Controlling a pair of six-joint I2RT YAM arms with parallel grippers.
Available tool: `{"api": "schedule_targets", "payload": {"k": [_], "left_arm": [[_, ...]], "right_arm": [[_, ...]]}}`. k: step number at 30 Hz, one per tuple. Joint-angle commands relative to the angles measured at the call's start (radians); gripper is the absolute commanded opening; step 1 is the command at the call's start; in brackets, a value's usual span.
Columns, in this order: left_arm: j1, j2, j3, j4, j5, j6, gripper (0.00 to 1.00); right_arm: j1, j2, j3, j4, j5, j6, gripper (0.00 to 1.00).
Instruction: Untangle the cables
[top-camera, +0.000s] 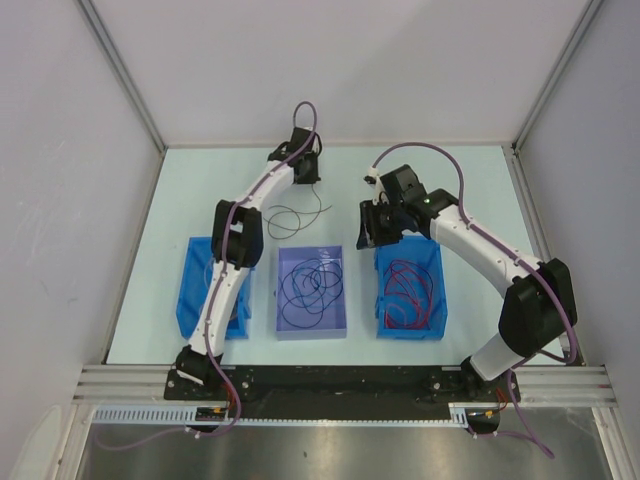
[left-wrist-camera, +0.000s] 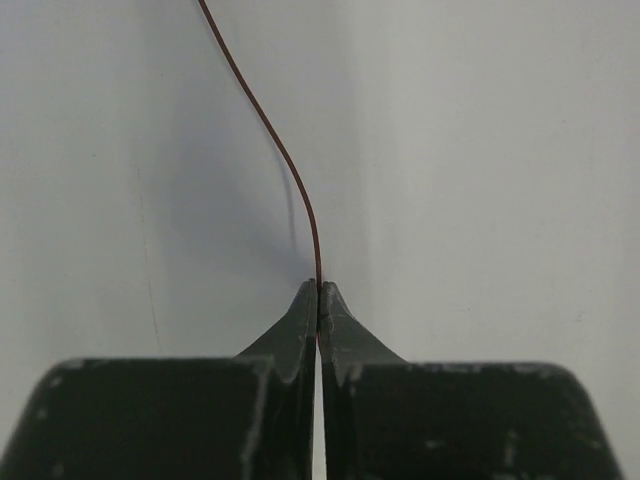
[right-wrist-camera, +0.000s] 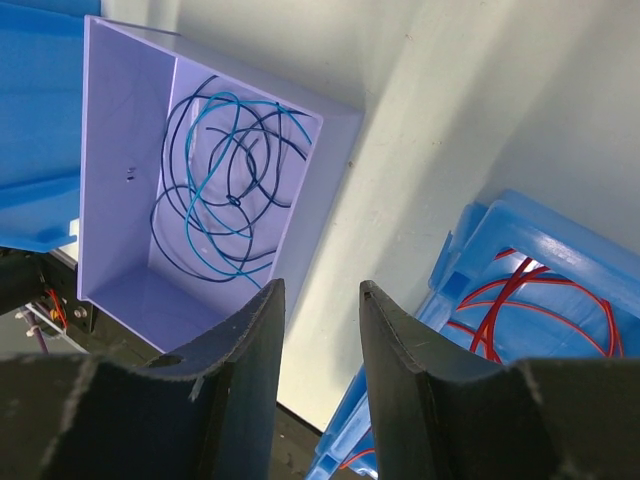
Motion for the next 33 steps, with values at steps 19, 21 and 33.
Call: {"api": "schedule_targets", "payload": {"k": [19,21,33], "left_arm": [[0.027,-0.514,-0.061,0.045,0.092,-0.007,0.0],[0.027,-0.573,-0.035,0.042,0.129,-0.013,0.0],[0.025,-0.821,-0.162,0.109,0.215,-0.023,0.0]], "right_arm": [[0.006,-0.071,0.015,0.182,-0.162,0.104,0.39],[0.006,-0.082,0.017,0.203,-0.175,0.114,0.38],[0.023,-0.117,0.017,0.457,-0.245,0.175,0.43]]}}
